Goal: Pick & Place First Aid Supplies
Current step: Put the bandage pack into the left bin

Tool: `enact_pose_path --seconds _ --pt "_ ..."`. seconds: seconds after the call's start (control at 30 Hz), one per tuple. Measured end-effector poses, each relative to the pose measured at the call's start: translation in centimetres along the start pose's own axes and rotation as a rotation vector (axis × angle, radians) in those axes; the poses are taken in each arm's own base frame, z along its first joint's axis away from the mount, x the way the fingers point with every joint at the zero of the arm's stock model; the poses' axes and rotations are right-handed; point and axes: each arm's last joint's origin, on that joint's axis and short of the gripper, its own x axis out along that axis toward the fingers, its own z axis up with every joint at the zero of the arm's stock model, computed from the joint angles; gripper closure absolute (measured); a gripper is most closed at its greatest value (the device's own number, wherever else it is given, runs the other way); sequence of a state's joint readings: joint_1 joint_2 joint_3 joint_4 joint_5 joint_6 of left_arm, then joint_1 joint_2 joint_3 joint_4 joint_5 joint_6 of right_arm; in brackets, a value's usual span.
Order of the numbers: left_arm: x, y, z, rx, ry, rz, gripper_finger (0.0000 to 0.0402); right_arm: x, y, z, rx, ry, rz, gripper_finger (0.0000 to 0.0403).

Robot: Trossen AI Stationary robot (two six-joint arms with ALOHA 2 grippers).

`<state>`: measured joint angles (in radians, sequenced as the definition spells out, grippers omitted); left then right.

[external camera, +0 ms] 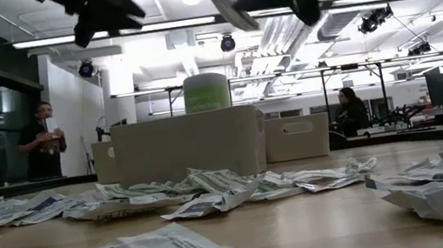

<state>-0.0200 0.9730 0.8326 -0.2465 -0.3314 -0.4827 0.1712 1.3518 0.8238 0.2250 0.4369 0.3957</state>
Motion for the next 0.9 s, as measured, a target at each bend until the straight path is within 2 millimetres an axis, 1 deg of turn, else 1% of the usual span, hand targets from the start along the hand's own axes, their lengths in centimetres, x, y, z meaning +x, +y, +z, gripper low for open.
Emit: enact_pose_path --seconds 0.3,0.4,0.5,0.63,0.73,0.9 --pt "0.0 -1.1 1.9 0.064 -0.190 -0.124 0.0286 0.9 -2.2 3.6 -0.005 -0.254 -0.008 0.0403" --pt "0.5 -1.6 2.3 0.082 -0.239 -0.167 0.0286 1.0 -2.7 4.3 -0.005 -0.297 -0.001 0.0403" --pt "1.3 -2.0 2.4 0.102 -0.265 -0.187 0.0286 1.1 -2.7 5.3 -0.040 -0.304 0.010 0.0403" --pt "2.3 -2.4 2.4 0.110 -0.301 -0.198 0.0283 1.1 -2.2 6.9 -0.110 -0.311 -0.004 0.0403" --pt "2.8 -2.6 2.4 0.108 -0.321 -0.202 0.0264 1.2 -2.1 7.6 -0.143 -0.278 -0.021 0.0403" --pt "3.2 -2.8 2.8 0.081 -0.387 -0.182 0.0209 1.3 -2.2 8.1 -0.155 -0.246 -0.010 0.0403"
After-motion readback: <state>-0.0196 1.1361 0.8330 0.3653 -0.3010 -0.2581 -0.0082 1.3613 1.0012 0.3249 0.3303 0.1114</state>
